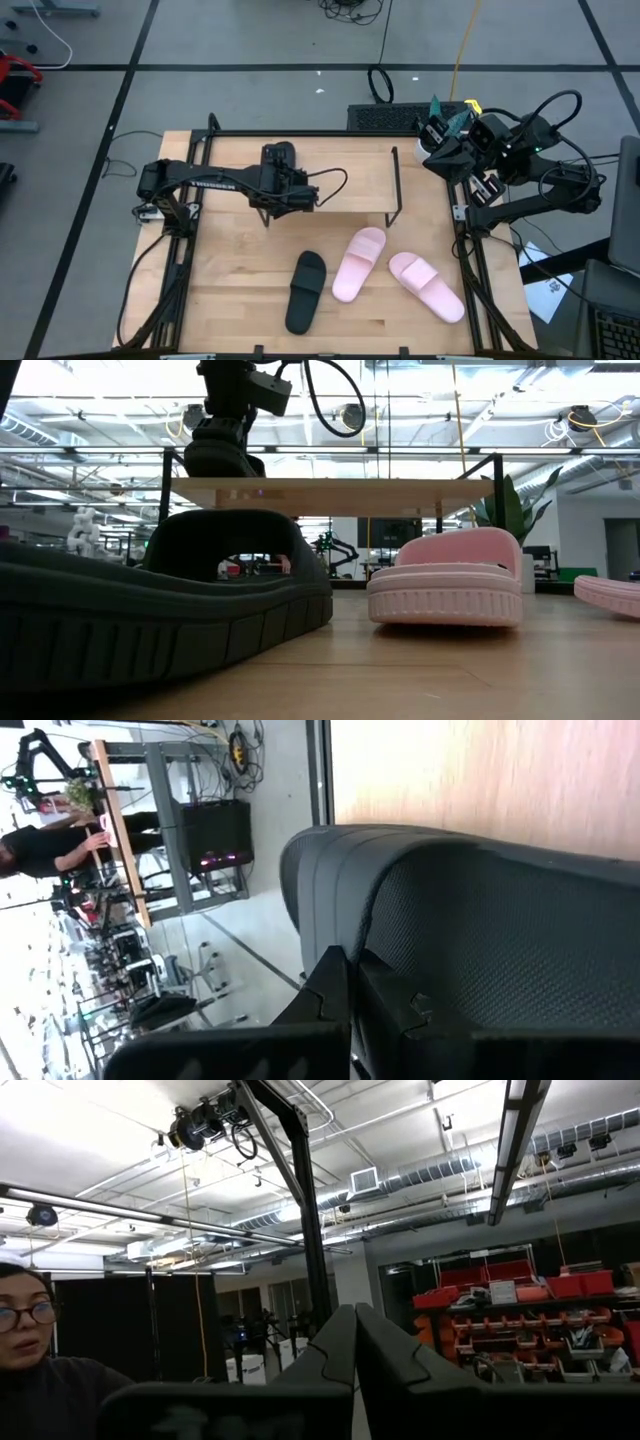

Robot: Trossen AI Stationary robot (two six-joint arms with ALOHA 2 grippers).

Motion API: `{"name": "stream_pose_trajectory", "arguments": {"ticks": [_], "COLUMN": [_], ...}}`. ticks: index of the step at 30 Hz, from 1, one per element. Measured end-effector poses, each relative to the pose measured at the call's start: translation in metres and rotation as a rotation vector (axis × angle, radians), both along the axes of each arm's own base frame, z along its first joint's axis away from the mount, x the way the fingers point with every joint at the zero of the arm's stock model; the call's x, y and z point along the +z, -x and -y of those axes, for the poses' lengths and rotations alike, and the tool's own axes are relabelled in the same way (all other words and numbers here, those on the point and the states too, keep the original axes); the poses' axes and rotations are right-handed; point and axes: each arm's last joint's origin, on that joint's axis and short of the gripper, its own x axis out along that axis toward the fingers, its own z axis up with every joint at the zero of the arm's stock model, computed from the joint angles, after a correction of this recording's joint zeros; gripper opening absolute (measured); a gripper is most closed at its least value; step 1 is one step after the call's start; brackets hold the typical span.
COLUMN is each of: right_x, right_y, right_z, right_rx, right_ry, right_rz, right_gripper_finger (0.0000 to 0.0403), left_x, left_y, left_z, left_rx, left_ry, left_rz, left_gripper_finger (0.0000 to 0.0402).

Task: Pick and place slides into the shelf
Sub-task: Put the left black slide on the shelf, then put the black slide next to the black slide on the shelf

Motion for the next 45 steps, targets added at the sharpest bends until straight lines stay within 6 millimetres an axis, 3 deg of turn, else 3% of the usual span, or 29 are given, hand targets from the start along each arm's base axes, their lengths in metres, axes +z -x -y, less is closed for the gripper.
{"name": "stream_pose_trajectory", "arguments": {"ticks": [10,30,45], "right_x": [0.0,0.0,0.0], "right_y": [0.0,0.0,0.0], "right_z": [0.0,0.0,0.0], "right_rx": [0.001,0.001,-0.001], "right_ry": [-0.002,-0.003,-0.003], "right_rz": [-0.001,-0.001,0.0], "right_gripper_finger": [0.0,0.0,0.0], "left_x": [0.0,-0.001,0.004], "left_y": [-0.001,-0.001,0.001], "left_z": [0.0,0.003,0.023], "left_rx": [0.012,0.01,-0.045], "left_ry": [0.023,0.081,0.051], "left_rz": [0.03,0.029,0.01], "left_gripper_finger": [0.0008,0.0118,0.0176]}}
